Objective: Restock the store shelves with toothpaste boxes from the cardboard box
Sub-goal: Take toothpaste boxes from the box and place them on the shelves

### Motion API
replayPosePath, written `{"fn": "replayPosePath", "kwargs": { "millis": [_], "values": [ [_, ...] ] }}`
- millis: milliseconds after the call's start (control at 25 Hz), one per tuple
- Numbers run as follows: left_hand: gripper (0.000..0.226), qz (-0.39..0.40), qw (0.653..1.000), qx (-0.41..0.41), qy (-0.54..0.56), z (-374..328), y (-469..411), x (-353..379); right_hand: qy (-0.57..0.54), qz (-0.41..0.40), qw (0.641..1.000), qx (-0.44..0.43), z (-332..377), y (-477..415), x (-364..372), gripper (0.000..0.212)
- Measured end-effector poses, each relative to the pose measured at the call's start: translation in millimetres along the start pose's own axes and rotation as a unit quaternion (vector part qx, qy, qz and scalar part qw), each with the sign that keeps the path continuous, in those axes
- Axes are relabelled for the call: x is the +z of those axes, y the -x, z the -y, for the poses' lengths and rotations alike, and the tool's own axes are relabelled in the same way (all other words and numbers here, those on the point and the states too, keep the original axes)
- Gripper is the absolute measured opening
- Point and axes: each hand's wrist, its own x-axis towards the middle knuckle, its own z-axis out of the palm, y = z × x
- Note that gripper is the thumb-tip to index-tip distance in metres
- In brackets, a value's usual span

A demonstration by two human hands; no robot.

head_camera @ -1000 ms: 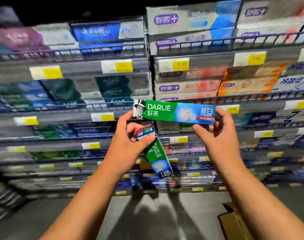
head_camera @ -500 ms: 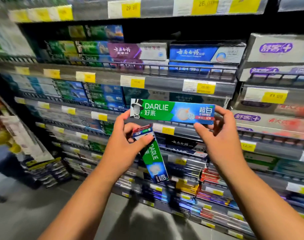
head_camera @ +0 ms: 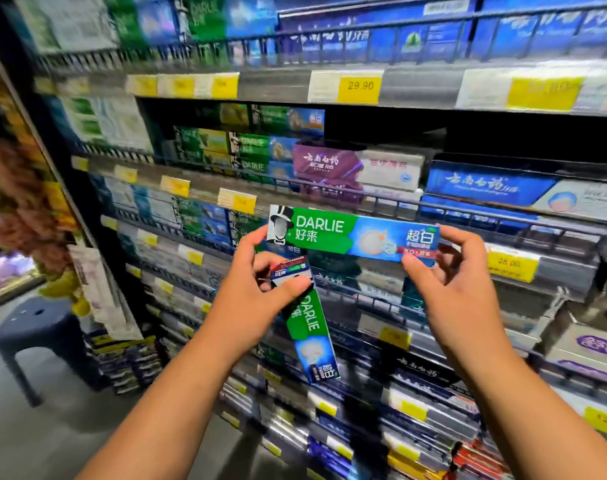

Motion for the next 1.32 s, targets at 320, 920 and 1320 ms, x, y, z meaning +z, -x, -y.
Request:
{"fn": "replayPosePath", "kwargs": {
  "millis": [320, 920, 1320],
  "values": [
    [0.073, 0.050, 0.999, 0.006, 0.001, 31.7, -87.9, -76.7, 0.058, -0.078, 0.995, -0.030, -2.1, -41.2, 93.2, 0.039],
    [0.081, 0.130, 0.991, 0.023, -0.005, 56.6, -212.5, -202.2, 0.344, -0.095, 0.931, -0.080, 30.8, -111.2, 236.2, 0.039],
    [0.083, 0.151, 0.989, 0.009, -0.001, 65.5, -250.8, -210.1, 0.622, -0.074, 0.771, -0.119, 40.7, -159.3, 250.2, 0.037]
  ]
}}
